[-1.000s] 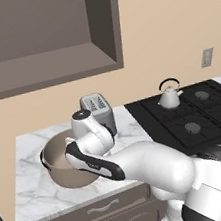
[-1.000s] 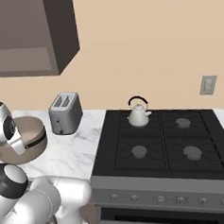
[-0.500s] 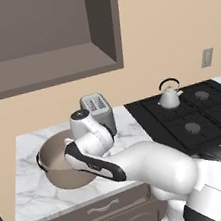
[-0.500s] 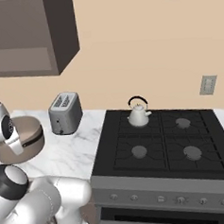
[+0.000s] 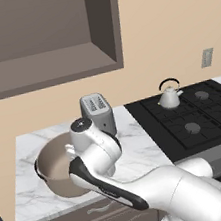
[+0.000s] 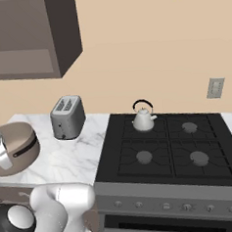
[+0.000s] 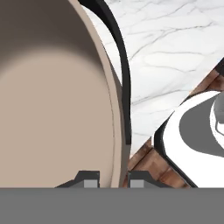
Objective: Pick the kettle from the cabinet and place it on a stove burner. Then pick the pot from the counter and place it on another stove burner. Finally, turn both burners on.
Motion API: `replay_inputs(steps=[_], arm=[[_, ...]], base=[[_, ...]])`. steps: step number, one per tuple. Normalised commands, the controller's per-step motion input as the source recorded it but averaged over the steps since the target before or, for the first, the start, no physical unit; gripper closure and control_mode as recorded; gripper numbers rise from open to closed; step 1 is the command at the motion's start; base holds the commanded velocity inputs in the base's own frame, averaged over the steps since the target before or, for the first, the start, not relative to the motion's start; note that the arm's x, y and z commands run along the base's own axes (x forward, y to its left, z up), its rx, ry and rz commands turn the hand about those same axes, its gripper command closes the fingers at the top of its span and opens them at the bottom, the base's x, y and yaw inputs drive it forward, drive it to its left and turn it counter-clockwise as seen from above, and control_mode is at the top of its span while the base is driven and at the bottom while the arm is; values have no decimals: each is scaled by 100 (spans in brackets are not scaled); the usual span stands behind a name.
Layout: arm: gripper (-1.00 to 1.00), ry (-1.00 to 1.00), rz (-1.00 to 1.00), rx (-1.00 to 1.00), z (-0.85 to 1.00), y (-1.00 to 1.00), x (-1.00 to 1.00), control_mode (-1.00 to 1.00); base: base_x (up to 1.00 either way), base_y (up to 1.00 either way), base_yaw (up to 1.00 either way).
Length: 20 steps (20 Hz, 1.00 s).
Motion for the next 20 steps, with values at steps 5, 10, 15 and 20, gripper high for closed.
replay_inputs(steps=[5,10,15,20], arm=[[100,-4,-5,0,30,-16,-33,-100],[100,-1,-5,0,34,-24,-19,-100],[100,0,-5,0,35,-26,-14,-100],[100,0,-5,0,39,-27,-17,-100]], base=[[0,0,0],[0,0,0],[0,0,0],[0,0,0]])
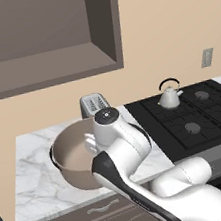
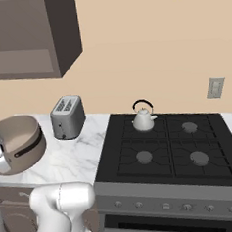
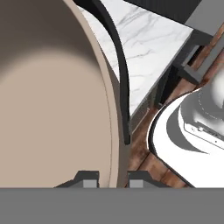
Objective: Pick the kettle from the cabinet and place it on a stove burner. Then pick the pot from the counter and place it on another stove burner. Finally, turn both burners on.
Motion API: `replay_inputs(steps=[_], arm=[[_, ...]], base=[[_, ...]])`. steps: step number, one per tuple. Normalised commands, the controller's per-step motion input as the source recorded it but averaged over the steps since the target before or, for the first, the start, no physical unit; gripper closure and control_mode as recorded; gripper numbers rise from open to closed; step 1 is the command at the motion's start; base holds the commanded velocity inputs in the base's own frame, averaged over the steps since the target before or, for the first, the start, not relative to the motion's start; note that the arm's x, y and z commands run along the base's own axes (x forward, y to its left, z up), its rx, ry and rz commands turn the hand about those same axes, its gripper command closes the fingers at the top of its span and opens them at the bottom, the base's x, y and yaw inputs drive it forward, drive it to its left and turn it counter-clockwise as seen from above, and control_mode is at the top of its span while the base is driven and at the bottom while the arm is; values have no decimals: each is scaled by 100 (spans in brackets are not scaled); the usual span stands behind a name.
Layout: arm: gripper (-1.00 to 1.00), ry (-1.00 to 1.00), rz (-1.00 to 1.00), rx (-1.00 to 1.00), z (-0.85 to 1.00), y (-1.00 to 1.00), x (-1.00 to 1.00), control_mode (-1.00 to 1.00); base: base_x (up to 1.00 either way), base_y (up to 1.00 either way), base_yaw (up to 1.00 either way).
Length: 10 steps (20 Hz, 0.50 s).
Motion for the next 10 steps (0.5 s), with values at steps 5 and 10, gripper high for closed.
replay_inputs(steps=[5,10], arm=[[100,0,-4,0,38,-27,-22,-100],[100,0,-3,0,37,-27,-26,-100]], base=[[0,0,0],[0,0,0]])
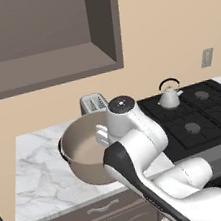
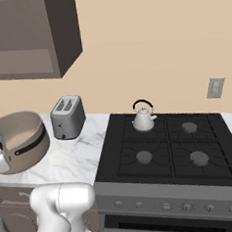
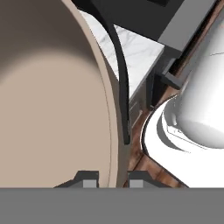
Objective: Pick the kettle from the cabinet and place it on a stove burner. Then pick the pot from the counter and place it on another stove burner. Finally, turn both burners on.
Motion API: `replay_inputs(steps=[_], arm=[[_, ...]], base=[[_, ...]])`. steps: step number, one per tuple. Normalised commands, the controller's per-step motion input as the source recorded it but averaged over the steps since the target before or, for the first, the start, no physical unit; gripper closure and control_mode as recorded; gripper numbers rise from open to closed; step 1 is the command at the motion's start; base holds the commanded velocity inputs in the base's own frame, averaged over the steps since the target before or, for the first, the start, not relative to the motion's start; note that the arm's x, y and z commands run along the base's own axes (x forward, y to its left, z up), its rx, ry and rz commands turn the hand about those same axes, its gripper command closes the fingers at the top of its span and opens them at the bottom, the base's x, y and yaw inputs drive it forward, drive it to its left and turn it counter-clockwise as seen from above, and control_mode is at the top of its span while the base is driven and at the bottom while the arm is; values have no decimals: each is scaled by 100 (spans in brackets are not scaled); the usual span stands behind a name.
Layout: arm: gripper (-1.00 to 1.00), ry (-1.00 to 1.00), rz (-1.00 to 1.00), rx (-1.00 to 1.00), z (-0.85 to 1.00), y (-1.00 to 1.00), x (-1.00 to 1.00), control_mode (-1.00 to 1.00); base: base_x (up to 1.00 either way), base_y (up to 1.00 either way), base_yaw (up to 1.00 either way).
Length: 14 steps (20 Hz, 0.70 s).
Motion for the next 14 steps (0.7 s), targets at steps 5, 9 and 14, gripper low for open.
replay_inputs(steps=[5,9,14], arm=[[100,0,-3,0,33,-30,-33,-100],[100,0,-3,1,25,-28,-45,-100],[100,0,-4,1,5,-8,-18,-100]], base=[[0,0,0],[0,0,0],[0,0,0]])
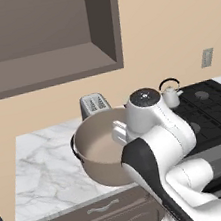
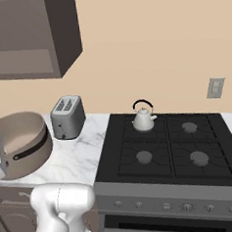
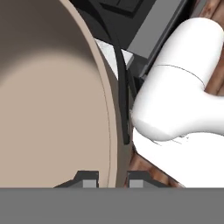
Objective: Pick the kettle from the cabinet and place it on a stove burner. Then pick the pot from the counter and place it on another stove burner. Finally, turn both burners on.
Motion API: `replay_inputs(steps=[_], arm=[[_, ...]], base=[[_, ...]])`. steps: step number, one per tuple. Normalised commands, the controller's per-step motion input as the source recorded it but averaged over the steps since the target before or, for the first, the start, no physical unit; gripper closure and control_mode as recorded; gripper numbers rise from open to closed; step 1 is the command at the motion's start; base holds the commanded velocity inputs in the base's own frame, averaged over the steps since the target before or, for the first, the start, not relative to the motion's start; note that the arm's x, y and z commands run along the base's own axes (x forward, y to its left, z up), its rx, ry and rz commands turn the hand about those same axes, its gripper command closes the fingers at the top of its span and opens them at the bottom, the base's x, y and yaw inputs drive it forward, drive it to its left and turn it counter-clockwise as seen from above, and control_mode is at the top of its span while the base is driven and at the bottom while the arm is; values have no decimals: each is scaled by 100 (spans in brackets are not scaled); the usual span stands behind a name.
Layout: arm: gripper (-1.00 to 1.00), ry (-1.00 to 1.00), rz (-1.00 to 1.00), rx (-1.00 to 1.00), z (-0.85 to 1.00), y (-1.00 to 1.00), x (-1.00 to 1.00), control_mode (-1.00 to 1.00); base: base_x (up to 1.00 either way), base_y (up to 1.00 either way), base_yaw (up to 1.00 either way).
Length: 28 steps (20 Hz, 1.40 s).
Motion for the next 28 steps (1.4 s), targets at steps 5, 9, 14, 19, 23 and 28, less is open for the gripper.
replay_inputs(steps=[5,9,14,19,23,28], arm=[[100,0,-1,0,0,0,-5,-100],[100,-2,0,0,0,0,-9,100],[100,0,0,0,0,0,0,100],[100,0,0,0,0,0,0,100],[100,0,0,0,0,0,0,100],[100,0,0,0,0,0,0,100]], base=[[0,0,0],[-28,0,0],[-68,0,0],[-50,-1,0],[-26,-29,0],[-18,-49,0]])
